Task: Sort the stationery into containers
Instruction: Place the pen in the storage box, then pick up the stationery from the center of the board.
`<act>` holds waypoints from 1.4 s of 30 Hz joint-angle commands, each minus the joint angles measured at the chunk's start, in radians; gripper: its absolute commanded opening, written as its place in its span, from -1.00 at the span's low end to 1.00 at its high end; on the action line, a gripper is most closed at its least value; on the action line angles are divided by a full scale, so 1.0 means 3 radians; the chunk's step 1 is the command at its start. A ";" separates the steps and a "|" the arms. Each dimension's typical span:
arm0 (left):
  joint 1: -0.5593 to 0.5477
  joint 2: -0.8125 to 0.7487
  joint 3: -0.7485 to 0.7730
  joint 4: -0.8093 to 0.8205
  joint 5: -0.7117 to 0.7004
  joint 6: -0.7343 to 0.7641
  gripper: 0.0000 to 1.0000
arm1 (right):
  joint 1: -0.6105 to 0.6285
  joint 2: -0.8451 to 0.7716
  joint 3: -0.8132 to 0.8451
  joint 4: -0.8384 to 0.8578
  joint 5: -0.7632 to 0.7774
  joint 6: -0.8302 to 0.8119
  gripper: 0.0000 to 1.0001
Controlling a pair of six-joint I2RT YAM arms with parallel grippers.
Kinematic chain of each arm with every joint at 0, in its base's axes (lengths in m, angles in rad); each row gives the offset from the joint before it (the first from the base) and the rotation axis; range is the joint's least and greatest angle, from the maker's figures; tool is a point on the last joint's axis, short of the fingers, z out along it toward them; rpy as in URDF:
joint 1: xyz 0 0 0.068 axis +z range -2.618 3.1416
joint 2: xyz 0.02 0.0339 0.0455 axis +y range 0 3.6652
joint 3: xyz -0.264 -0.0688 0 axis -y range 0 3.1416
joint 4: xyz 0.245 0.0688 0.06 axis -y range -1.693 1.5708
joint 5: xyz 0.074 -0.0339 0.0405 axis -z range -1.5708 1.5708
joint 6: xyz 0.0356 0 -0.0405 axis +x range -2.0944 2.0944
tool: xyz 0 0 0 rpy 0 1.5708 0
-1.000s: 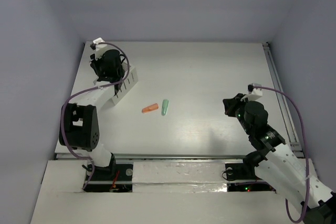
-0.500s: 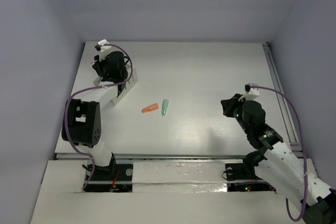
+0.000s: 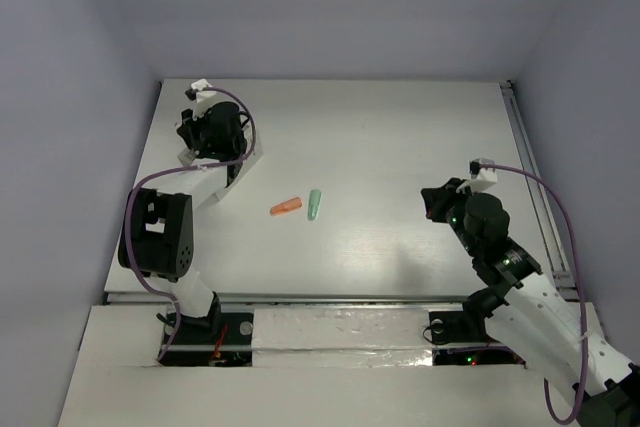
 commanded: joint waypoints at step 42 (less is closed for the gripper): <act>-0.0472 -0.4472 -0.0775 -0.2889 0.3225 -0.1710 -0.61 | 0.1082 0.4245 0.2525 -0.0163 -0.0044 -0.0011 0.56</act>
